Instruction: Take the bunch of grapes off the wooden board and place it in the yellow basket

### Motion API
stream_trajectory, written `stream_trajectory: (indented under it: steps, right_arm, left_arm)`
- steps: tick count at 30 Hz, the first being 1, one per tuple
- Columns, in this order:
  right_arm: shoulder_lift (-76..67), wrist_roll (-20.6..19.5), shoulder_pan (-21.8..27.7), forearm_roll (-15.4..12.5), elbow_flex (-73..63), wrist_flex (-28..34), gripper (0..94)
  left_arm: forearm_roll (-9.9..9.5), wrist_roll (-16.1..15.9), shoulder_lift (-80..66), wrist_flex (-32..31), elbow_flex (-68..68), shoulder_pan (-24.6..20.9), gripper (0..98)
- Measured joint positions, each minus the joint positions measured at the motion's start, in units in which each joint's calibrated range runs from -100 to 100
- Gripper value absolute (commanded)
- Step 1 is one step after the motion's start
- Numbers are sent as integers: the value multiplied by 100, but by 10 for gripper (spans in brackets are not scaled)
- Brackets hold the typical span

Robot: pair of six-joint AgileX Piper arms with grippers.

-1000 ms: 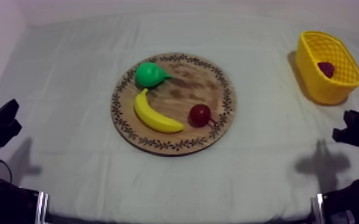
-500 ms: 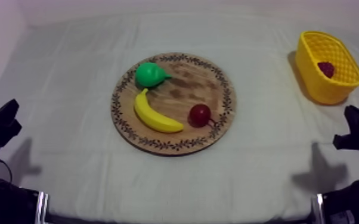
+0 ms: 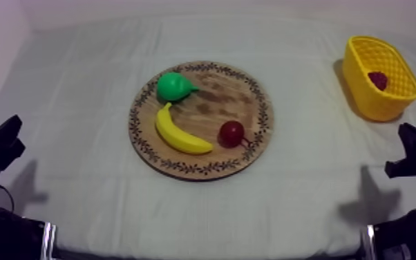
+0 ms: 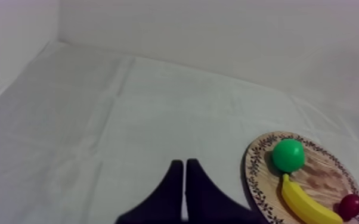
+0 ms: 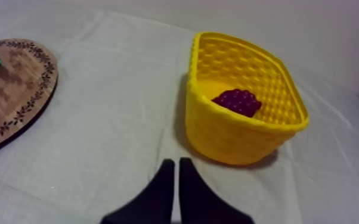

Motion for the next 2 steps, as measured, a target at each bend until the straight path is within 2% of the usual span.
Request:
stream_trajectory:
  steps: [2]
  right_arm:
    - [0,4,0,0,0,0,5]
  left_arm:
    - [0,0,0,0,0,0,1]
